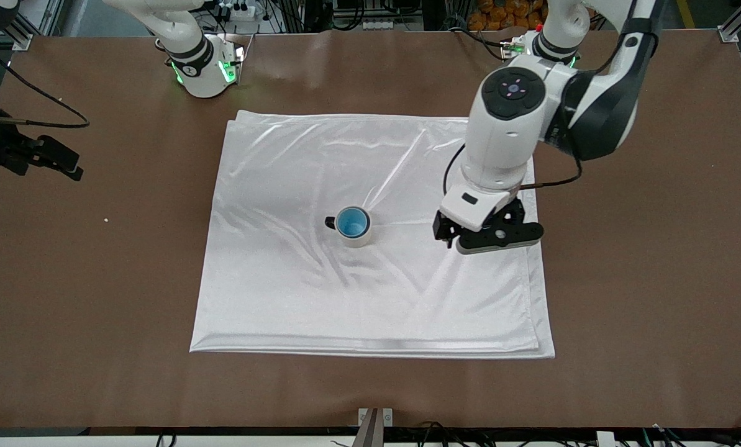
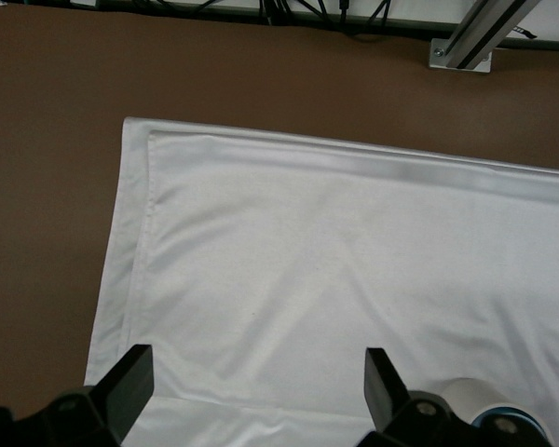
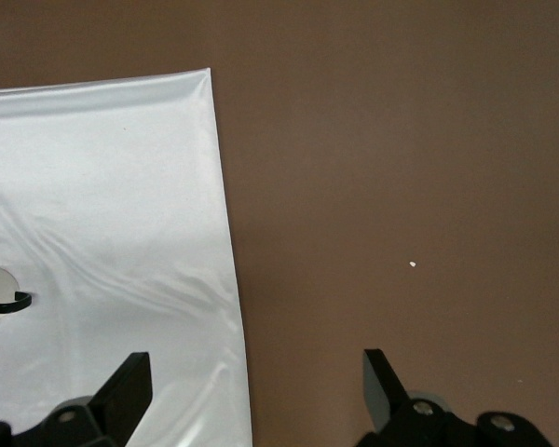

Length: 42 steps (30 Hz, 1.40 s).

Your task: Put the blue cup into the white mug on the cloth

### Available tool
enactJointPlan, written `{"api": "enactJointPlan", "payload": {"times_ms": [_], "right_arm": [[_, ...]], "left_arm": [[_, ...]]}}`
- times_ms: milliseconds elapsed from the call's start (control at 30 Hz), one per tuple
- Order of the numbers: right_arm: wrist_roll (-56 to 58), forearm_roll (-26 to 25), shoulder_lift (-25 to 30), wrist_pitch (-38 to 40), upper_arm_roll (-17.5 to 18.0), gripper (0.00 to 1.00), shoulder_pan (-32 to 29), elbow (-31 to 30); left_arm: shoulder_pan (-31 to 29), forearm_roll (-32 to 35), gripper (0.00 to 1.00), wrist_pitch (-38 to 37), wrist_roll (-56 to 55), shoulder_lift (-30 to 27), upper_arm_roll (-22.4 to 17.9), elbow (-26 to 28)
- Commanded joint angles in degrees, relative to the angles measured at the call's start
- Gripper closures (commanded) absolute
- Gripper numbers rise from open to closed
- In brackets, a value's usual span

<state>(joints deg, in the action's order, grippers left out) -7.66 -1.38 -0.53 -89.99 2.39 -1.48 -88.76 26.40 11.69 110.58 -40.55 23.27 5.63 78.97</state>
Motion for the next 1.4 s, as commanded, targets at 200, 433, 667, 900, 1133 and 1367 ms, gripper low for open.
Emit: {"api": "enactJointPlan", "payload": {"times_ms": [200, 433, 667, 900, 1133, 1367], "right_arm": [[-1.04, -0.47, -0.79, 2.01, 0.59, 0.0, -0.98, 2.28], [-1.04, -0.55, -0.88, 1.92, 0.68, 0.0, -0.98, 2.19], [-1.04, -0.55, -0.97, 2.01, 0.68, 0.0, -0.89, 2.19], [-1.04, -0.55, -0.97, 1.92, 0.68, 0.0, -0.71, 2.19], [-1.04, -0.64, -0.97, 1.92, 0.68, 0.0, -0.98, 2.28], [-1.04, -0.64, -0.97, 1.92, 0.68, 0.0, -1.07, 2.28]], "left_arm": [[-6.79, -6.15, 0.0, -5.11, 10.91, -4.81, -0.18, 1.72], [-13.73, -8.34, 0.0, -8.01, 20.67, -6.48, -0.36, 1.81], [-17.25, -9.23, 0.0, -9.68, 21.92, -7.8, -0.45, 1.98], [-19.8, -9.23, 0.0, -11.18, 25.25, -9.99, -0.53, 2.59], [-22.44, -9.23, 0.0, -11.7, 28.77, -13.51, -0.54, 6.29], [-23.76, -9.23, 0.0, -12.58, 30.88, -15.26, -0.62, 6.55]]}}
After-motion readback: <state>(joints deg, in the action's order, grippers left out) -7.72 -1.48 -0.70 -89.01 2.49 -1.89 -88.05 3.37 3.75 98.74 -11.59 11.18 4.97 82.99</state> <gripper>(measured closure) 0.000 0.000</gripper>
